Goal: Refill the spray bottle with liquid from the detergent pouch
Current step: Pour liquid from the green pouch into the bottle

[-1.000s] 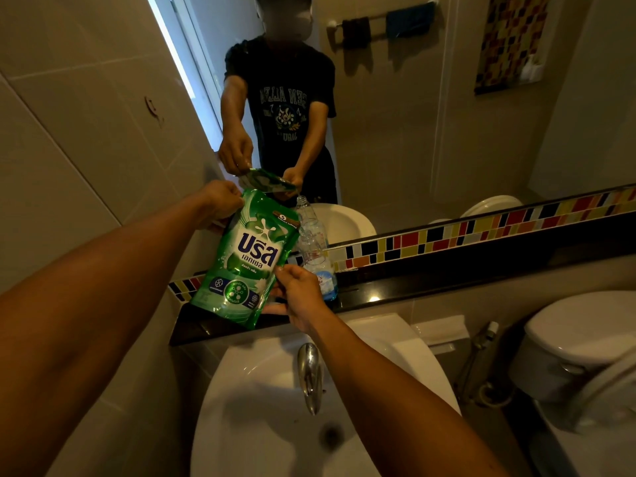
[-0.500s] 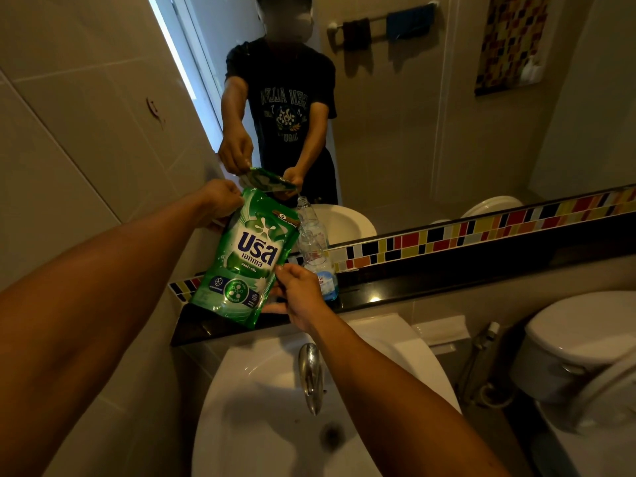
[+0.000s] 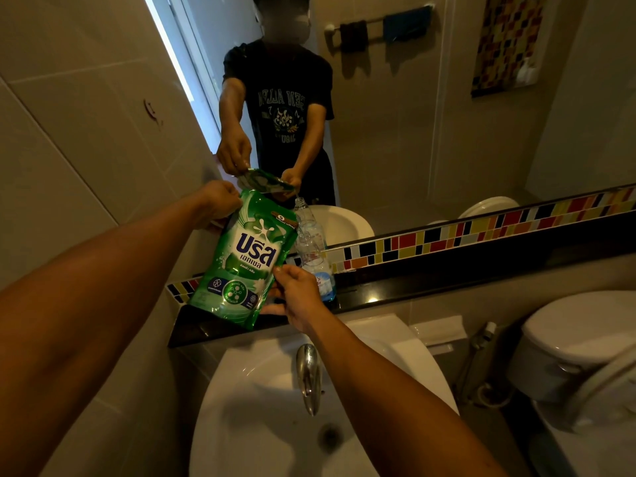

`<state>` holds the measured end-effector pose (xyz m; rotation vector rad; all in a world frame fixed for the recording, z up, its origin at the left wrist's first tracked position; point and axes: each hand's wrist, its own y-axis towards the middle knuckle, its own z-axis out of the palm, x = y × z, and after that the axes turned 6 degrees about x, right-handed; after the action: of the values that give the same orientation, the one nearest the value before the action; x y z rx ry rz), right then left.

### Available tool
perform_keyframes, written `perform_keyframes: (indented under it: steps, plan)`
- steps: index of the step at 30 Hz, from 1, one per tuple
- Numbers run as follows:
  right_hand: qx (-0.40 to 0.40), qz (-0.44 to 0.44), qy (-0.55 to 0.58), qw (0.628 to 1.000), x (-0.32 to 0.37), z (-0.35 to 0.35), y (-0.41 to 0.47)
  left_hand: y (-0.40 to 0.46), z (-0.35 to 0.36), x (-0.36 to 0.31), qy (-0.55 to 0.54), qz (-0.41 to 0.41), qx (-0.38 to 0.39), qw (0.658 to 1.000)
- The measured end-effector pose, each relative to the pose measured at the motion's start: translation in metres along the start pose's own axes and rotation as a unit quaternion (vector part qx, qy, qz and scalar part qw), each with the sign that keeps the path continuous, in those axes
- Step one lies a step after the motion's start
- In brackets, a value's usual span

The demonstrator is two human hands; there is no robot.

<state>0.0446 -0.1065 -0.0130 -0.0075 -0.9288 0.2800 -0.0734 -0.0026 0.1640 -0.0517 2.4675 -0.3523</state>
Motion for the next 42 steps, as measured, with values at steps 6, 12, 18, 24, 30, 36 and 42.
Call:
perform_keyframes:
  steps: [6, 12, 18, 24, 30, 36, 42]
  plan:
    - [0.001, 0.002, 0.001, 1.0, 0.0006, 0.0003, 0.0, 0.0003, -0.0004, -0.0003, 0.003, -0.002, -0.002, 1.0]
    - [0.0, 0.001, 0.006, 1.0, 0.0009, 0.001, -0.0001, 0.0015, 0.0006, -0.0014, 0.008, -0.003, 0.001, 1.0]
    - [-0.004, 0.002, 0.006, 1.0, 0.0019, -0.0005, -0.0005, 0.0038, 0.0012, -0.0013, 0.01, -0.002, 0.002, 1.0]
    - [-0.004, 0.002, 0.001, 1.0, 0.0031, -0.0003, -0.0011, 0.004, 0.0009, -0.0011, 0.007, -0.004, 0.001, 1.0]
    - [-0.003, 0.005, 0.003, 1.0, 0.0016, 0.0006, 0.0002, 0.004, 0.0006, -0.0011, 0.011, -0.005, 0.0, 1.0]
    - [-0.005, 0.003, 0.004, 1.0, 0.0039, 0.0009, -0.0016, 0.0056, 0.0, -0.0013, 0.012, -0.007, 0.002, 1.0]
    - [-0.001, 0.001, 0.004, 1.0, 0.0057, 0.0007, -0.0031, 0.0065, 0.0002, -0.0016, 0.015, -0.004, 0.001, 1.0]
